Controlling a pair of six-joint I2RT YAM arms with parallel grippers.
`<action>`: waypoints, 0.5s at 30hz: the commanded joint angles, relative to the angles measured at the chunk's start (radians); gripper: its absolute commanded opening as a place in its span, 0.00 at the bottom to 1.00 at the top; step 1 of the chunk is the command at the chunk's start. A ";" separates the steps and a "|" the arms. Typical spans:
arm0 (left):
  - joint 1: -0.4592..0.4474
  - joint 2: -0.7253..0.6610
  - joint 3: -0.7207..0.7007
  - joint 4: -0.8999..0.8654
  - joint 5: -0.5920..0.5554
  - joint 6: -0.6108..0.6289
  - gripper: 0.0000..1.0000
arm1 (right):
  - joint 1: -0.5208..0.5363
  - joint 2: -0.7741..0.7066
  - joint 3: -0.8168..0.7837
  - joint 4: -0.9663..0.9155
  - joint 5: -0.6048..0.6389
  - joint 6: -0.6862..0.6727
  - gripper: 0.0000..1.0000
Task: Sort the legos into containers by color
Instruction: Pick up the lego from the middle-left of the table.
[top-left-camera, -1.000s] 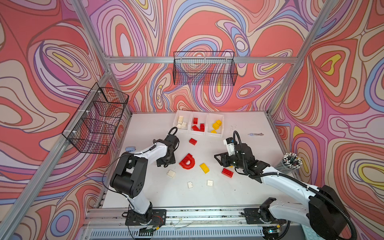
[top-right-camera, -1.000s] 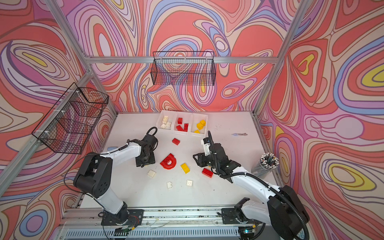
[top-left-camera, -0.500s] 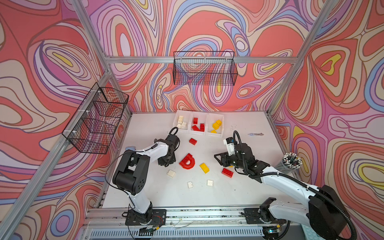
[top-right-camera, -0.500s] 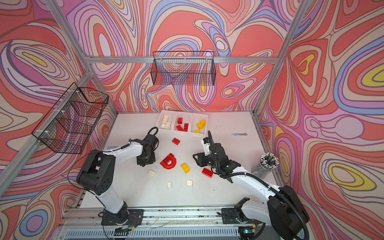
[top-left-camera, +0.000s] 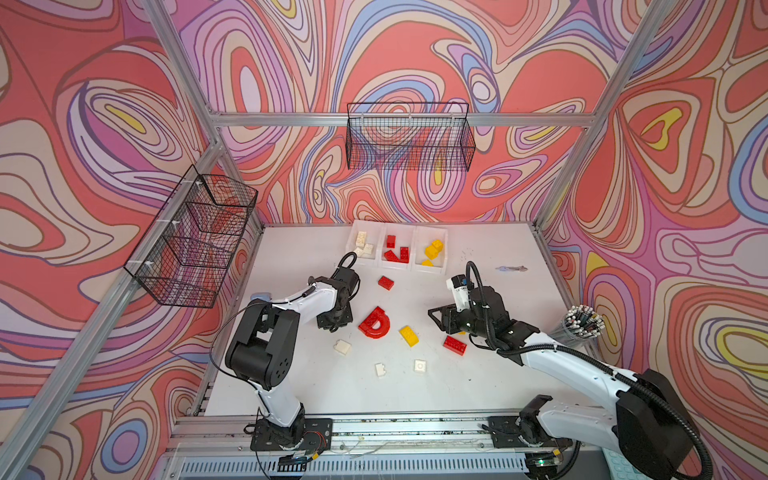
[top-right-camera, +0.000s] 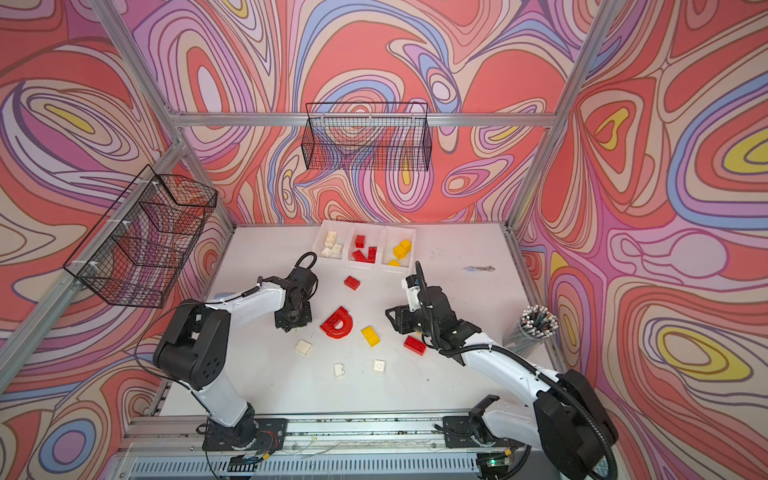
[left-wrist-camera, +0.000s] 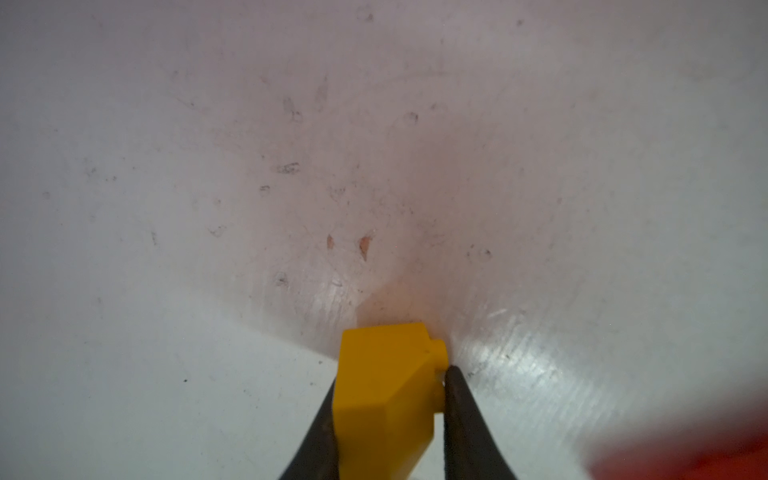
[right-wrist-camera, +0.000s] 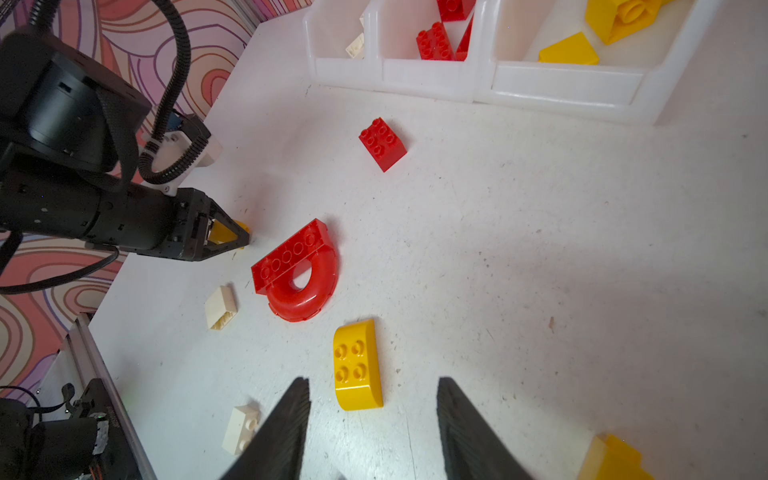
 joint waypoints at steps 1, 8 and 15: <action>0.008 -0.045 0.040 -0.035 0.034 0.015 0.21 | -0.004 0.003 -0.011 0.009 -0.001 -0.009 0.52; 0.008 -0.111 0.101 -0.052 0.131 0.043 0.21 | -0.004 -0.017 -0.009 -0.016 0.011 -0.021 0.52; 0.007 -0.101 0.210 0.011 0.286 0.033 0.21 | -0.004 -0.045 0.000 -0.041 0.007 -0.015 0.52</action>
